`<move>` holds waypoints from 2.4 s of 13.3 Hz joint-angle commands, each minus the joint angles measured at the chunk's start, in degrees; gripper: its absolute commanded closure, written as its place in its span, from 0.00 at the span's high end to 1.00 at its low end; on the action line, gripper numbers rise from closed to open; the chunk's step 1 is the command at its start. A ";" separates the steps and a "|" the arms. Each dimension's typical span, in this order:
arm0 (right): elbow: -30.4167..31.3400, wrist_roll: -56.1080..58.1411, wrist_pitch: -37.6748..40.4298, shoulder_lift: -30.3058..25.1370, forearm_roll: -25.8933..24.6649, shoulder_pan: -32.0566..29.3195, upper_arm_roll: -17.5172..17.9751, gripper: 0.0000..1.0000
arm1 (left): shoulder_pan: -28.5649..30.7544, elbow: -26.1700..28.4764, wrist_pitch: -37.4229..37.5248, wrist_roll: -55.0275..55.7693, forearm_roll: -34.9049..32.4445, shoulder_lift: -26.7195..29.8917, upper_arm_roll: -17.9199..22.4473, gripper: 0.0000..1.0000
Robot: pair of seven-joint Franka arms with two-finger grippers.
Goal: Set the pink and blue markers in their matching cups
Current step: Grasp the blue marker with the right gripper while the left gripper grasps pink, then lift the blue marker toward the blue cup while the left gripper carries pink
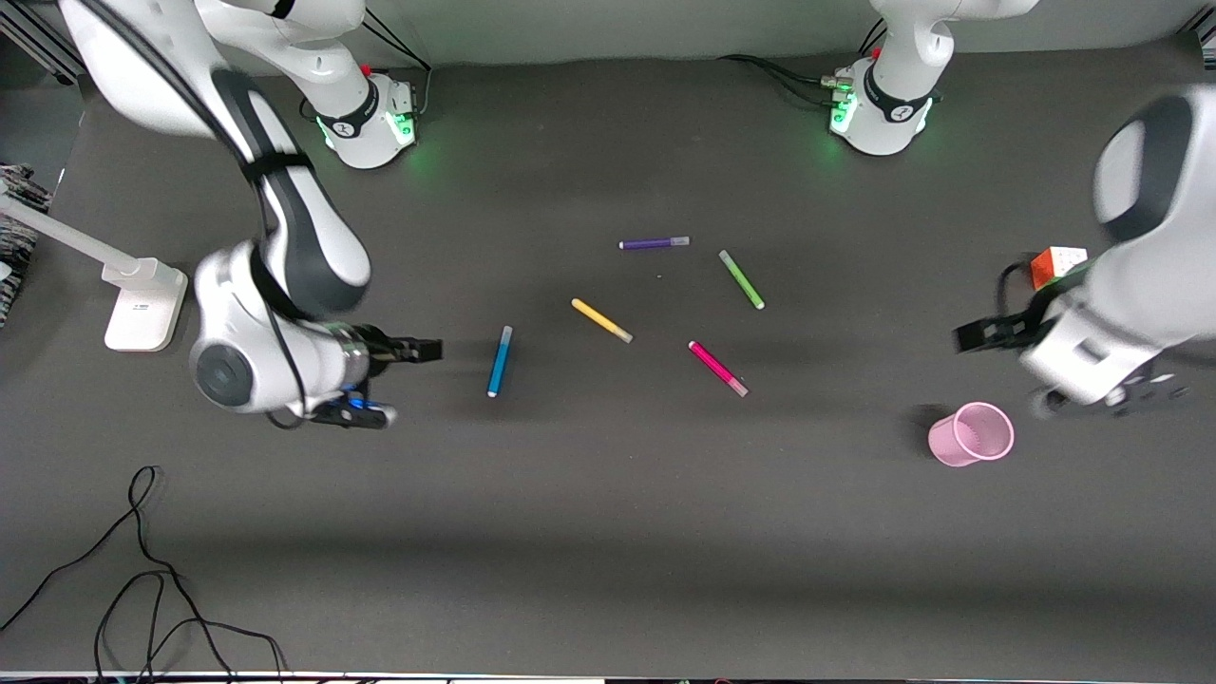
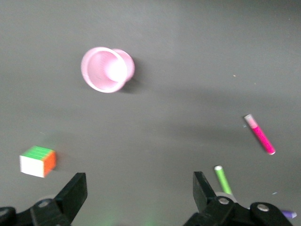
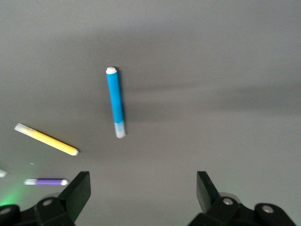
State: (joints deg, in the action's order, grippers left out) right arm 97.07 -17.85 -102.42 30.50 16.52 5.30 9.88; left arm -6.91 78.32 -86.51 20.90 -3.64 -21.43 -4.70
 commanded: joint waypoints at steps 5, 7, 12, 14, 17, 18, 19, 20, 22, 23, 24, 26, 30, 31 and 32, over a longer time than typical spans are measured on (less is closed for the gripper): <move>-6.54 -12.99 -4.98 14.84 2.82 -0.12 4.27 1.00 | -11.89 -4.23 -6.38 43.56 6.08 -18.10 -1.19 1.00; -6.63 -15.11 -8.14 15.90 1.76 0.49 5.06 1.00 | -14.44 -3.45 -10.23 48.07 9.95 -19.70 -1.10 1.00; -9.00 -15.20 -9.03 17.93 0.44 1.20 4.98 0.86 | -17.44 4.20 -23.52 54.51 12.60 -21.99 -1.19 0.98; -8.74 -14.59 -9.90 18.10 -0.35 1.11 4.98 0.76 | -18.14 6.12 -25.27 54.51 12.51 -22.43 -1.10 0.97; -8.74 -14.50 -10.17 18.46 -1.14 1.02 4.98 0.57 | -19.63 9.47 -29.05 54.60 12.60 -22.34 -1.19 0.91; -8.65 -14.41 -10.26 18.46 -1.14 1.02 4.98 0.49 | -19.98 10.00 -29.32 54.60 12.60 -22.34 -1.11 0.88; -8.65 -14.24 -10.26 18.46 -1.14 1.02 4.98 0.38 | -19.99 10.53 -29.50 54.60 12.69 -22.34 -1.19 0.84; -8.65 -14.23 -10.26 18.46 -1.14 1.02 4.98 0.24 | -20.25 10.62 -29.41 54.60 12.60 -22.34 -1.19 0.81; -8.65 -14.23 -10.17 18.37 -1.23 0.94 4.98 0.00 | -20.78 11.23 -29.59 54.60 12.60 -22.34 -1.10 0.71; -8.65 -14.23 -9.82 18.11 -1.23 0.94 4.98 0.00 | -20.78 11.67 -30.55 54.60 12.60 -22.34 -1.10 0.64; -8.65 -14.32 -9.38 17.67 -1.32 0.76 4.89 0.00 | -20.78 12.37 -31.17 54.60 12.60 -22.34 -1.10 0.54; -7.86 -14.50 -5.71 13.64 -4.20 0.76 4.80 0.00 | -20.78 12.38 -31.08 54.60 12.60 -22.25 -1.19 0.30; -7.77 -14.23 -2.53 8.27 -8.26 0.06 3.83 0.00 | -20.78 12.38 -30.74 54.60 12.60 -22.25 -1.19 0.00; -7.51 -14.32 -2.26 7.04 -8.61 0.23 3.83 0.00 | -20.69 12.20 -30.38 54.60 12.60 -22.16 -1.19 0.00; -6.20 -14.06 -2.17 4.77 -10.53 0.15 3.83 0.00 | -20.69 12.03 -29.86 54.51 12.51 -21.90 -1.11 0.00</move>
State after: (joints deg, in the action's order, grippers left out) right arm 88.43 -31.00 -105.18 39.11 8.62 5.14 13.89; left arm -26.84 88.65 -116.43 74.46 8.50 -44.68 -6.56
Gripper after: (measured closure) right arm 0.824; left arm 0.824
